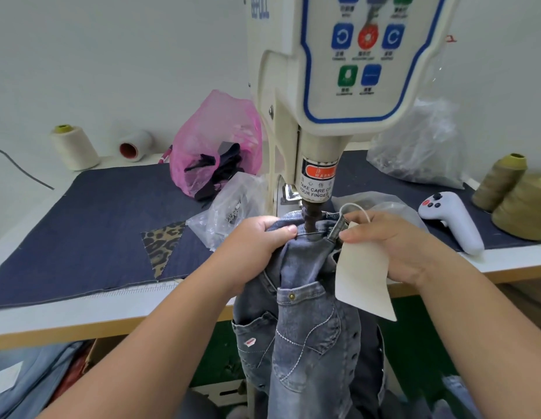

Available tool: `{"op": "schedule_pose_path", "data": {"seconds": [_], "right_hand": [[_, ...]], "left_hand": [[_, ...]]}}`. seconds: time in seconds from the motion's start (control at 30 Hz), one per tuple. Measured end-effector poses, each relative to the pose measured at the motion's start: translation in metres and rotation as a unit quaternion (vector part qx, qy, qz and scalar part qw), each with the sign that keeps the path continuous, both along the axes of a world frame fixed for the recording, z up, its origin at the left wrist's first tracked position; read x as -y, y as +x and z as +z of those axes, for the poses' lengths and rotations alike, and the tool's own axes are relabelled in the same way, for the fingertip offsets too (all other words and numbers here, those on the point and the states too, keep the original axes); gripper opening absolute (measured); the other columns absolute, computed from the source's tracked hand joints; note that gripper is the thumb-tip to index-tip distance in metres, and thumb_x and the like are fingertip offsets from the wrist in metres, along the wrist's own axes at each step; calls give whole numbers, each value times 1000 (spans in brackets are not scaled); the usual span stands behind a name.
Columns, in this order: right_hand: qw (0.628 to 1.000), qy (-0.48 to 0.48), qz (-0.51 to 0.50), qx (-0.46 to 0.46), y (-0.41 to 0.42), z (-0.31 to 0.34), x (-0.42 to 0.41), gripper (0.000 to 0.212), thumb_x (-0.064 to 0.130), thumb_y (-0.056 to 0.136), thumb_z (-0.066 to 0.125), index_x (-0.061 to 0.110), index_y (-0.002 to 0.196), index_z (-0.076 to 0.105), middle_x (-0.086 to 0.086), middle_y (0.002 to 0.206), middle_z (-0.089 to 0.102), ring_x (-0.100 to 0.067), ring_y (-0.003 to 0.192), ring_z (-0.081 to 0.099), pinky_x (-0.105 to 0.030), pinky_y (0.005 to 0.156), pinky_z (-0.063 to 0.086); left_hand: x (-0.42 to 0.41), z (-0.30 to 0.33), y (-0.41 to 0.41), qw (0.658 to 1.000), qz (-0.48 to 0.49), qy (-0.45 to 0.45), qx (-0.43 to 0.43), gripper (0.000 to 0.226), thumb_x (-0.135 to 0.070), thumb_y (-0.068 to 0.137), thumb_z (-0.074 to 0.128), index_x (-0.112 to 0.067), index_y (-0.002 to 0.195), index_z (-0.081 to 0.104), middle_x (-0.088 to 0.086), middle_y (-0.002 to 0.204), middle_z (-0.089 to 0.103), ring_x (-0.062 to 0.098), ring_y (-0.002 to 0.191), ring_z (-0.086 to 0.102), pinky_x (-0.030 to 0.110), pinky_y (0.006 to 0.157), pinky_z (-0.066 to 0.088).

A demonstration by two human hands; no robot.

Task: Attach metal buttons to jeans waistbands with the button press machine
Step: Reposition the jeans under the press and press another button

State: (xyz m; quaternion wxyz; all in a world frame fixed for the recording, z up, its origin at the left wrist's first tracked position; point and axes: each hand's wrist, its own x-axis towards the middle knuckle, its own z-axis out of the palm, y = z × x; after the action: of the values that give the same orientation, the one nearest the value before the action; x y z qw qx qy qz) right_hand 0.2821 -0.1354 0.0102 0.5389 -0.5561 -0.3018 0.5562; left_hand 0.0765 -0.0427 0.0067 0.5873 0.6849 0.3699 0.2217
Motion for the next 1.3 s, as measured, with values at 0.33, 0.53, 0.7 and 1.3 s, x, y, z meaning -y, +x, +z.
{"op": "schedule_pose_path", "data": {"seconds": [0.33,0.53,0.7,1.3], "right_hand": [[998,-30,14,-53,-1,7,-6,36,-3,58,79,13,85,62,-5,66,66,-19,54,66,-29,50,54],[998,-36,-42,24,-5,12,-12,37,5,65,76,13,99,64,-9,85,69,-21,65,69,-33,61,55],[940,-18,-128,316,-11,16,-3,39,20,76,82,19,112,66,6,106,66,-8,83,64,-24,66,47],[904,-6,-64,423,-52,-8,20,32,27,95,59,16,66,51,12,52,43,-6,50,40,-30,55,31]], "left_hand": [[-10,3,9,988,44,-147,16,14,-14,86,67,-4,84,77,19,84,74,28,74,70,35,72,55],[-16,4,23,987,79,-142,14,15,-7,82,69,-1,71,77,20,74,72,25,67,67,35,67,54],[-21,4,31,992,104,-77,7,27,-16,84,74,6,100,71,30,102,71,43,98,69,56,94,53],[-26,-18,35,959,144,235,-70,12,-26,91,67,-18,85,60,-3,75,64,11,68,56,16,56,39]]}}
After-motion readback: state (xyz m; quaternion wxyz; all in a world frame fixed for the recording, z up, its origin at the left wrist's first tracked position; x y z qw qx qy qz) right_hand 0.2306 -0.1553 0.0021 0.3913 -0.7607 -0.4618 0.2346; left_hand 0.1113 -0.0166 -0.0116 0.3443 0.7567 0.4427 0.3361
